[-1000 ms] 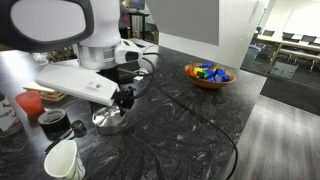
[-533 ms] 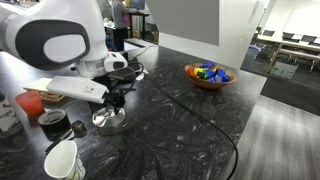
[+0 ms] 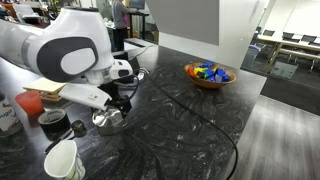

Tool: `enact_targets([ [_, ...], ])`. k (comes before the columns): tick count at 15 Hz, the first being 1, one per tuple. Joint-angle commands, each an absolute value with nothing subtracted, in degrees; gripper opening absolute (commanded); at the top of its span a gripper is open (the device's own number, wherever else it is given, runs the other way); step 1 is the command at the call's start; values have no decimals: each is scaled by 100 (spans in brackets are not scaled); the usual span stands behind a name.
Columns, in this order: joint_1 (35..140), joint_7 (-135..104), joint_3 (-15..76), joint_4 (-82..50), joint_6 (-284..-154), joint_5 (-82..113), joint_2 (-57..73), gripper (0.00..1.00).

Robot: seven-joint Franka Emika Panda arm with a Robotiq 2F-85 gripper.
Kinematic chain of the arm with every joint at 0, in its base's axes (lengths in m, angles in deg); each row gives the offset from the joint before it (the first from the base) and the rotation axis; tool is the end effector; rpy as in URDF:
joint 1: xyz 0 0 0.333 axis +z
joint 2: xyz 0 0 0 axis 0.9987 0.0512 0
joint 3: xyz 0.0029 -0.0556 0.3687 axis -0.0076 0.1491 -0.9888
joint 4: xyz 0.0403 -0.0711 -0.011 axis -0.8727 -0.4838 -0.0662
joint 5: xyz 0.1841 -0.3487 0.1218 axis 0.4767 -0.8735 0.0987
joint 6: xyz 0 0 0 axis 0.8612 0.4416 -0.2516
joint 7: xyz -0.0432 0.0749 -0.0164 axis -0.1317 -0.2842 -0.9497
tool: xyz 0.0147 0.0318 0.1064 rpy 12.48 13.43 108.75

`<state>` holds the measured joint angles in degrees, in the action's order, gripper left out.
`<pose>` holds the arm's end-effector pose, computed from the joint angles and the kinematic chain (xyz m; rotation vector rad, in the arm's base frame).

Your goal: Take the lid from the silver pot and put it on the table

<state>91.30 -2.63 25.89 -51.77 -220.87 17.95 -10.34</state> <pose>0.5482 0.0447 0.4372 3.0960 0.3712 0.2585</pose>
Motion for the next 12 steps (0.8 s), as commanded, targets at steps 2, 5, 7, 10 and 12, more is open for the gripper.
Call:
enact_targets([
  [2, 9137, -509, 2401, -5201, -22144, 1635, -1060, 100],
  [5, 9164, -594, 2312, -5230, -22135, 1565, -1030, 100],
  [7, 9155, -673, 2292, -5256, -22166, 1404, -994, 94],
  [10, 9155, -730, 2295, -5280, -22118, 1299, -935, 68],
  [12, 9167, -684, 2287, -5276, -22103, 1303, -917, 53],
])
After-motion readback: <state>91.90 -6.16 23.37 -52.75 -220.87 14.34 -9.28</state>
